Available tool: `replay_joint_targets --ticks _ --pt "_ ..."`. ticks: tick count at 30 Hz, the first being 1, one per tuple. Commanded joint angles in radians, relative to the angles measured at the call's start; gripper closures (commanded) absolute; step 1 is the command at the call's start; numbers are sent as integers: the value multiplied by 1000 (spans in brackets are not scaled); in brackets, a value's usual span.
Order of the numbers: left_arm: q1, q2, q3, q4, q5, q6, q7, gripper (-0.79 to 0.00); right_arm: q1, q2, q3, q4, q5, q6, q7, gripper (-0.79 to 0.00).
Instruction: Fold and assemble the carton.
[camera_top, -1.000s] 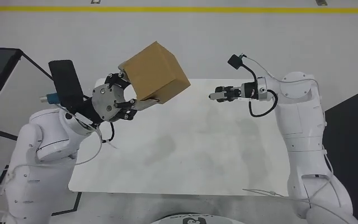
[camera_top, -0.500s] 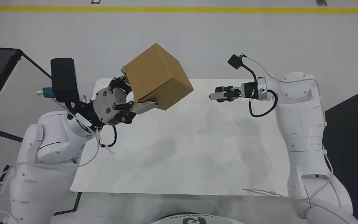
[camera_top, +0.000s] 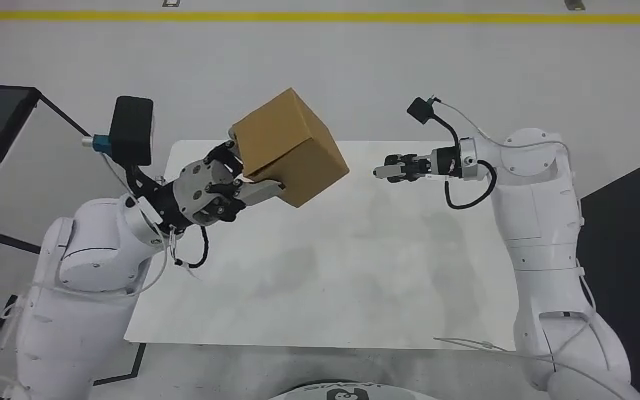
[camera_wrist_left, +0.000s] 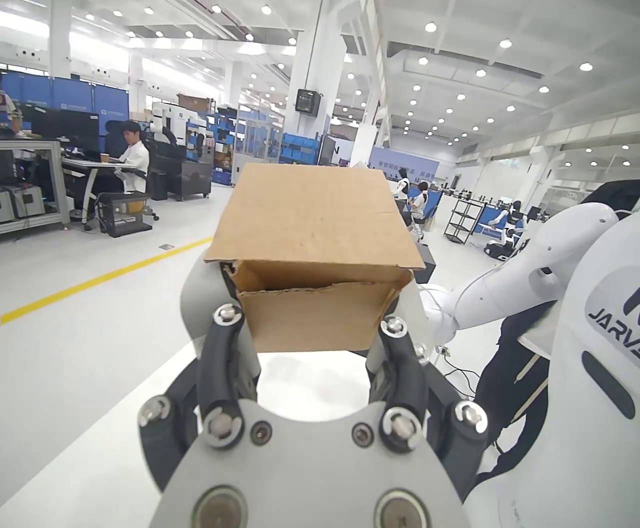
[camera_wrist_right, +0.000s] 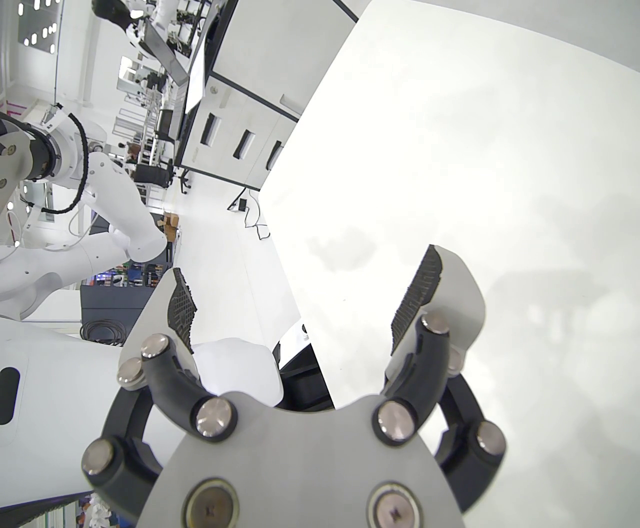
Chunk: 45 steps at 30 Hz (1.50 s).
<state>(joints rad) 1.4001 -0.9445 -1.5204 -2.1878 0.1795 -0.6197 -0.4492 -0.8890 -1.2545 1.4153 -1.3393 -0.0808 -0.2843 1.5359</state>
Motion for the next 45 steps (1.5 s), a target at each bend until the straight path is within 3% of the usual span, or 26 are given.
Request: replay_joint_targets --ticks 1,17,28,36,40,45 --pt "1 0 1 0 -2 4 2 0 0 0 0 0 0 0 0 -785" --pt "12 -1 64 2 -410 184 -149 0 0 0 0 0 0 0 0 -785" --pt "11 -2 67 -7 -394 205 -163 0 0 0 0 0 0 0 0 -785" --pt "8 -9 125 1 -673 317 -226 0 0 0 0 0 0 0 0 -785" --pt "5 -11 119 -3 -691 370 -216 0 0 0 0 0 0 0 0 -785" --pt "3 -11 117 -5 -683 374 -216 0 0 0 0 0 0 0 0 -785"
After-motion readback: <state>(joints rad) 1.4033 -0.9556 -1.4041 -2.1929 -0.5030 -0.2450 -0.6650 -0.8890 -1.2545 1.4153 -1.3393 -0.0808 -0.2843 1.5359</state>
